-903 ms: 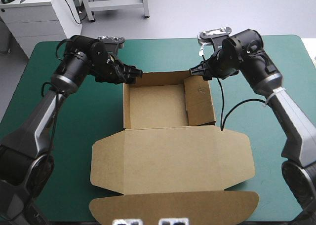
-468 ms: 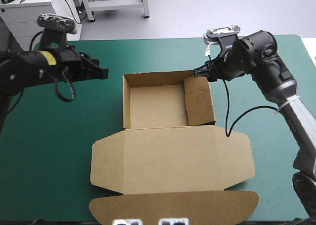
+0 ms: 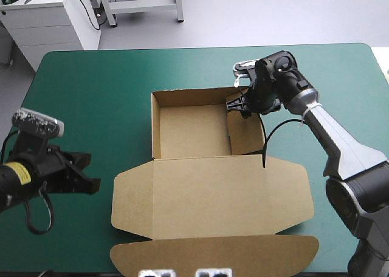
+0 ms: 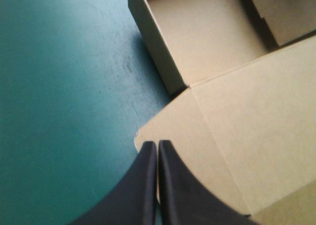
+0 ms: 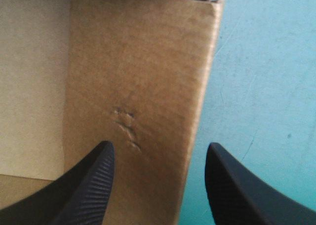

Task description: Fold the box

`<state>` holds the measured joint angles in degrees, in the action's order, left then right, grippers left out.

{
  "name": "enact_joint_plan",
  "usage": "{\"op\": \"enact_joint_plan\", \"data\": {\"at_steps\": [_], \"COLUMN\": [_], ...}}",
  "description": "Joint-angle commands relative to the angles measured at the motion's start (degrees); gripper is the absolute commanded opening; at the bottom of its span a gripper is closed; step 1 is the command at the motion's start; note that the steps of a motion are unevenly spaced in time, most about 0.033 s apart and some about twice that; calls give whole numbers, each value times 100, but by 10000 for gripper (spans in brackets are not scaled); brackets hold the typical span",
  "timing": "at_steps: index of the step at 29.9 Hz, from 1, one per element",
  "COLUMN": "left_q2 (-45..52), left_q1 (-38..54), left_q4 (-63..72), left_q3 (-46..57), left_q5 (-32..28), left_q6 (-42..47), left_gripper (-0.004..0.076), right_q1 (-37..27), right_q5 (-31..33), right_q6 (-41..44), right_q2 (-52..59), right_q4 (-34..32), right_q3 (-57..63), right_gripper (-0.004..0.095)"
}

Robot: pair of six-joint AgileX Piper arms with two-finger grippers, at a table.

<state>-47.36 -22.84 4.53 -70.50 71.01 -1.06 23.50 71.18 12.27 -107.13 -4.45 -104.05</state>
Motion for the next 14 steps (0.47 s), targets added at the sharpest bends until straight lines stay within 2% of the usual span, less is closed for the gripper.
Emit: {"op": "enact_joint_plan", "data": {"at_steps": [1, 3, 5, 10, 14], "left_q2": [576, 850, 1065, 1547, 1723], "left_q1": [-20, -20, -20, -20, -20], "left_q4": [33, 33, 33, 183, 449], "left_q3": [619, 1053, 1423, 2267, 2660], "left_q5": [-297, -325, -325, -430, -486], "left_q6": [46, 1, -86, -186, -186], "left_gripper": [-8, -8, -8, -8, -8], "right_q1": [-9, -9, -9, -9, -158], "right_q5": [-113, -152, -184, -466, -839], "right_q6": [-35, -54, -78, 97, 295], "right_q2": [-5, -170, -309, -495, -499], "right_q4": [-76, -76, -64, -64, -51], "right_q3": [-131, -131, -131, -131, -131], "right_gripper": [508, 479, 395, 10, -20]}}
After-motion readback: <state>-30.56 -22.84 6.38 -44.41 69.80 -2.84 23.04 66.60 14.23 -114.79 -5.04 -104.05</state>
